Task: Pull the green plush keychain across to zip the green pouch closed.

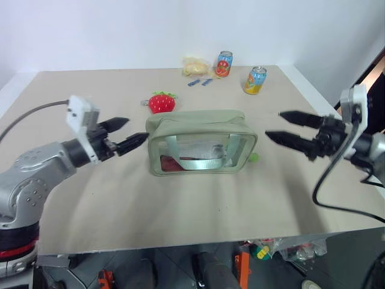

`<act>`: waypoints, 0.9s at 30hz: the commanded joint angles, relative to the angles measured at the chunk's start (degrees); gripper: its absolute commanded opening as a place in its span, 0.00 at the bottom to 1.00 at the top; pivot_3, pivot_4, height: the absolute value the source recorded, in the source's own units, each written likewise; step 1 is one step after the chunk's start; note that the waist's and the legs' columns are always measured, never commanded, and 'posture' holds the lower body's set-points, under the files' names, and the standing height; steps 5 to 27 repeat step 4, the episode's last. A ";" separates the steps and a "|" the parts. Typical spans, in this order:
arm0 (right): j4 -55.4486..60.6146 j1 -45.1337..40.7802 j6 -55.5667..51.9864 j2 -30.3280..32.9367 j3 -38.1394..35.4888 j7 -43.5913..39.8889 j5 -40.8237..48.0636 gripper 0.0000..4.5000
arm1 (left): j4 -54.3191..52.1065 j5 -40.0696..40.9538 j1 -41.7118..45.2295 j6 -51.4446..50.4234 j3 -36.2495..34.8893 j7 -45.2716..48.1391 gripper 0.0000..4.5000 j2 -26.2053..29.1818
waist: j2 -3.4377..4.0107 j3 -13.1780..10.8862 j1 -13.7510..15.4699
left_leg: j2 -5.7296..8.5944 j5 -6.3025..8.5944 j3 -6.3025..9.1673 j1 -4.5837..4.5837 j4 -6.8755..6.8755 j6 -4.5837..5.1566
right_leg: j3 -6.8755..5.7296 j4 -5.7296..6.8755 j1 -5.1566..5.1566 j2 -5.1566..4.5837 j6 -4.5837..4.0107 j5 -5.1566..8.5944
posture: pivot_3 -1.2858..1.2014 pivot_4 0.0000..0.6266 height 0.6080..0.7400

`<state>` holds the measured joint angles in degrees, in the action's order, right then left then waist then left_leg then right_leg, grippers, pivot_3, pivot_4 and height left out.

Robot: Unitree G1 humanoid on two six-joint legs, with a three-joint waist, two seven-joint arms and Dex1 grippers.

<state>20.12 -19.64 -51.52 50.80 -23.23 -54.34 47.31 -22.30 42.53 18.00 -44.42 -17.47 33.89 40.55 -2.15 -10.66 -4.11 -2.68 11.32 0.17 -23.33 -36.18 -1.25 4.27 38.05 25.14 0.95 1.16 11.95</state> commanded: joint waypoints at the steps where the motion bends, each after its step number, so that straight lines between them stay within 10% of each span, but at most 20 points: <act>1: 11.61 7.79 0.98 -5.92 -0.82 7.06 2.80 1.00 | -6.26 -7.73 -7.23 6.39 -0.36 -4.68 0.99 -1.20 | -0.07 0.04 0.03 | -0.02 0.01 0.01 0.00 0.04 -0.02 | 0.00 -0.01 0.00 0.00 0.02 0.01 | 0.52 0.24 1.00; 27: 14.35 13.28 7.68 -12.03 2.03 12.95 -3.70 1.00 | -8.05 -11.83 -13.23 8.81 2.13 -6.36 0.99 -2.99 | -0.10 0.06 0.16 | -0.03 0.08 0.04 0.01 0.01 -0.14 | -0.02 -0.01 -0.04 -0.02 -0.04 0.11 | 0.52 0.24 1.00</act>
